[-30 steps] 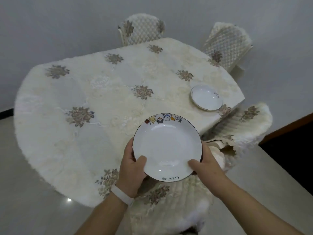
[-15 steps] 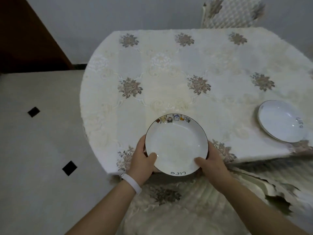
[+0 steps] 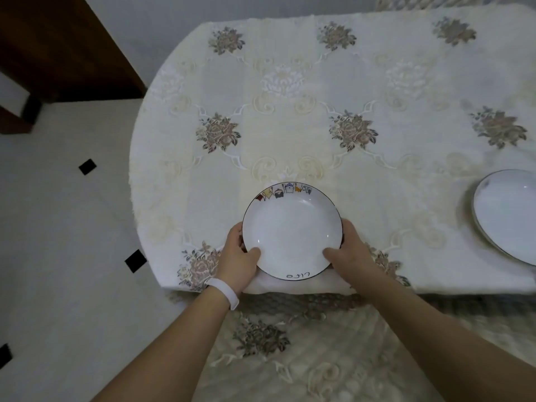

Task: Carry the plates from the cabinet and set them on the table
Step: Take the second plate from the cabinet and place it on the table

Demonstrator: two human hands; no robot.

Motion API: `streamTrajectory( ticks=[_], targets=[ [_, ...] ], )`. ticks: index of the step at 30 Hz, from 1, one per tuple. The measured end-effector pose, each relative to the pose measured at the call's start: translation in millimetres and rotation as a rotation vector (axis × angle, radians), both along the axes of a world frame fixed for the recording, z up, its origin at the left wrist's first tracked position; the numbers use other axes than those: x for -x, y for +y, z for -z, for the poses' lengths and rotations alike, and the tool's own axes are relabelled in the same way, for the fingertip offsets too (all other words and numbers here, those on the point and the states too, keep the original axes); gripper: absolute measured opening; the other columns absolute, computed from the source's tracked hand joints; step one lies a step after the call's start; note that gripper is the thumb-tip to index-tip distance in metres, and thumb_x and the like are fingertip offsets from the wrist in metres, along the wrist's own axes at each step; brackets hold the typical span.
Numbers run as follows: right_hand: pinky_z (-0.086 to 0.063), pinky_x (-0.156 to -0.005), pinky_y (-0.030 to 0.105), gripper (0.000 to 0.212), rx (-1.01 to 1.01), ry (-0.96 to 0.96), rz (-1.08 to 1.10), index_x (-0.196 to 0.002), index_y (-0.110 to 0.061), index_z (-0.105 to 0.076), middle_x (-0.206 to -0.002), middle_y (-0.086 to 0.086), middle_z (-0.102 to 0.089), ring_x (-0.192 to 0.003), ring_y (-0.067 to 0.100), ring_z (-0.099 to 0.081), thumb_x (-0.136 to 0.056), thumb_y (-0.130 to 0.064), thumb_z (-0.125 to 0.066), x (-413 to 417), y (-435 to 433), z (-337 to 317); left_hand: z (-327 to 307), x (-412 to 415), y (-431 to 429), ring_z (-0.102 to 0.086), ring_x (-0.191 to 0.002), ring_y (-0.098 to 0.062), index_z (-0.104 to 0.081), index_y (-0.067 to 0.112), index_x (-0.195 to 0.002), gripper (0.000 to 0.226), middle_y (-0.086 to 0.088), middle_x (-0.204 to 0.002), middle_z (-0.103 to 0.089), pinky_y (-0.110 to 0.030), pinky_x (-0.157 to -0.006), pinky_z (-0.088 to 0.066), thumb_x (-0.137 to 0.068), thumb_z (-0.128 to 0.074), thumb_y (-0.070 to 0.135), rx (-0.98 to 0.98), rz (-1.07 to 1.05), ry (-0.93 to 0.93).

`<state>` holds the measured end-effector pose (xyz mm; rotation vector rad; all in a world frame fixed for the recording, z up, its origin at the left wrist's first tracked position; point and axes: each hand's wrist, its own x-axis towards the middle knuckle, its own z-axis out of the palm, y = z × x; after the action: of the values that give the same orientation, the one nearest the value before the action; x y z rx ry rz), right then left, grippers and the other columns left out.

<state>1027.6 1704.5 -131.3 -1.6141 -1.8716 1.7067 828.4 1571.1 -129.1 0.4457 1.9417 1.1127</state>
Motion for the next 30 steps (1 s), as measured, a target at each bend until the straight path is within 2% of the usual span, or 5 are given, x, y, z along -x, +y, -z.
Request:
streamTrajectory(
  ticks=[5,13,18,25,30],
  targets=[
    [-0.044,-0.065,0.024,0.073,-0.034,-0.020,-0.027,-0.142,-0.030,-0.031,-0.103,-0.023,-0.049,-0.098,0.017,-0.054,-0.079,-0.009,-0.061,3,6,9,5,7,6,-0.062,-0.098,-0.005,-0.050,0.035,-0.125,0.055,0.017,-0.109,-0.064,-0.027,-0.080,-0.052,-0.083,-0.058,0.002,0.028,0.005,0.082],
    [-0.038,-0.062,0.015,0.073,-0.061,-0.052,-0.001,-0.140,-0.031,-0.031,-0.104,-0.013,-0.053,-0.091,0.014,-0.054,-0.078,-0.010,-0.062,9,11,10,3,9,9,-0.065,-0.090,-0.006,-0.053,0.051,-0.113,0.056,0.016,-0.098,-0.069,-0.024,-0.071,-0.049,-0.082,-0.060,0.005,0.047,0.024,0.107],
    [-0.045,-0.064,0.027,0.067,-0.097,-0.090,-0.011,-0.136,-0.028,-0.038,-0.107,-0.006,-0.059,-0.090,0.017,-0.058,-0.076,-0.012,-0.063,12,15,7,1,9,9,-0.065,-0.088,-0.003,-0.049,0.058,-0.106,0.058,0.014,-0.099,-0.068,-0.021,-0.070,-0.049,-0.082,-0.063,0.007,0.071,0.019,0.094],
    [-0.046,-0.063,0.030,0.055,-0.185,-0.179,-0.091,-0.138,-0.023,-0.041,-0.091,-0.006,-0.058,-0.077,0.014,-0.061,-0.086,-0.031,-0.058,4,31,-21,-27,7,-2,-0.062,-0.082,-0.008,-0.047,0.033,-0.130,0.049,0.007,-0.099,-0.063,-0.026,-0.070,-0.046,-0.088,-0.063,0.013,0.086,-0.064,0.102],
    [-0.054,-0.084,0.043,0.050,-0.398,-0.261,-0.258,-0.140,-0.023,-0.041,-0.129,0.001,-0.051,-0.106,0.021,-0.057,-0.094,-0.038,-0.051,-1,33,-57,-71,5,-21,-0.061,-0.090,-0.013,-0.049,0.032,-0.127,0.039,0.007,-0.107,-0.060,-0.029,-0.067,-0.055,-0.093,-0.059,0.016,0.064,-0.020,0.190]
  ],
)
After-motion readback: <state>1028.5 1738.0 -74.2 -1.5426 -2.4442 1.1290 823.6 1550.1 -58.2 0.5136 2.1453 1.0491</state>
